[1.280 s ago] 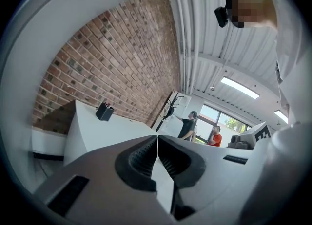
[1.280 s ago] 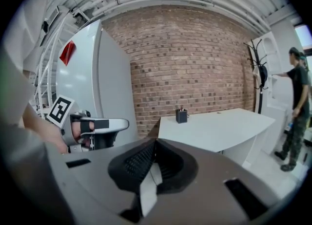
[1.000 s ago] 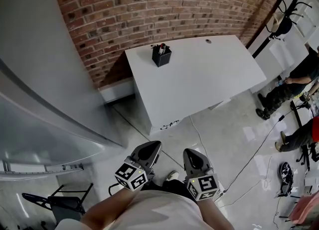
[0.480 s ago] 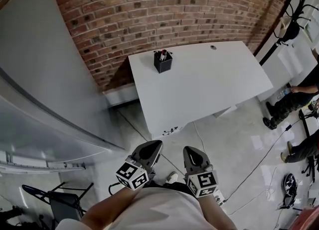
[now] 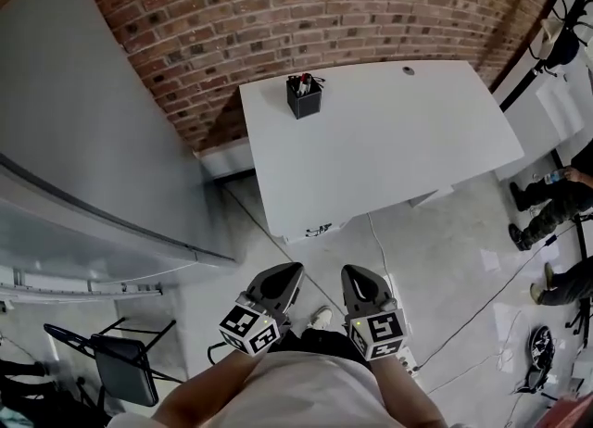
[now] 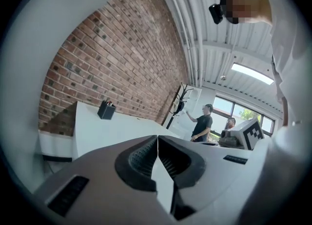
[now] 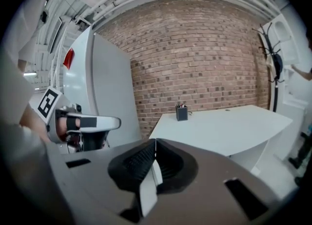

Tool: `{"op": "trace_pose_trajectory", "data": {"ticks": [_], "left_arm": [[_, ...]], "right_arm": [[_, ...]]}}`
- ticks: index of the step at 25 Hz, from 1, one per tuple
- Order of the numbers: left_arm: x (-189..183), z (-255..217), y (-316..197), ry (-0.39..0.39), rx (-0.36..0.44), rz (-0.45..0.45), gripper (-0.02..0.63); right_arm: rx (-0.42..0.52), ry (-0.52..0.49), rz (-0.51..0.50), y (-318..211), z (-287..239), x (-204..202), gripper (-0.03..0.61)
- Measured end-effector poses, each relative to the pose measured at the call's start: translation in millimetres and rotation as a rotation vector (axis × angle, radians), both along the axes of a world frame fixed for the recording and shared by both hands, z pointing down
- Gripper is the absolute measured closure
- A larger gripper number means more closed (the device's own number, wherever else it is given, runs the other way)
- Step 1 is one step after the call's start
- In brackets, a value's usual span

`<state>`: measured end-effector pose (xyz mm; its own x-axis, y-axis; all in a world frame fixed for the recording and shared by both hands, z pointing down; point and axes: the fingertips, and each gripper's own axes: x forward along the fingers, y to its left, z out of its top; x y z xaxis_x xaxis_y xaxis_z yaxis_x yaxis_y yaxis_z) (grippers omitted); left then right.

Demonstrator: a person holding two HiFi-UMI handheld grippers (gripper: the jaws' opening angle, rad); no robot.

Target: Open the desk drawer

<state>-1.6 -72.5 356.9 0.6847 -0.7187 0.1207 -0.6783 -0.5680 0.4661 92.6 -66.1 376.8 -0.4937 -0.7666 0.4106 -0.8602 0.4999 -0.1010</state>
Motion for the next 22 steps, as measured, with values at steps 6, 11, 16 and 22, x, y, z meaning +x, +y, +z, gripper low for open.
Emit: {"op": "trace_pose_trajectory", "data": {"ticks": [6,11,16,22], "left_arm": [[8.2,17.1,-4.7,-0.018,-0.021,0.019,0.604],[8.5,40.4,-3.6,-0.022,-0.063,0.009,0.604],[12.3,63.2,0.9,-0.050,-0.099,0.022,0.604],[20.3,84.6,2.9,-0.043,-0.125,-0.004,0.604]], "right_arm": [[-0.022,0.054,-0.026,8.5,23.9,-0.2,0.561],[0.034,0.218,-0.117,-1.5,61.9,3.4,0.561],[0.020,0.249,-0.145,-19.9,113.9,10.9,0.560],[-0.004,0.325,-0.178,-44.4,175.7,24.0,0.558]]}}
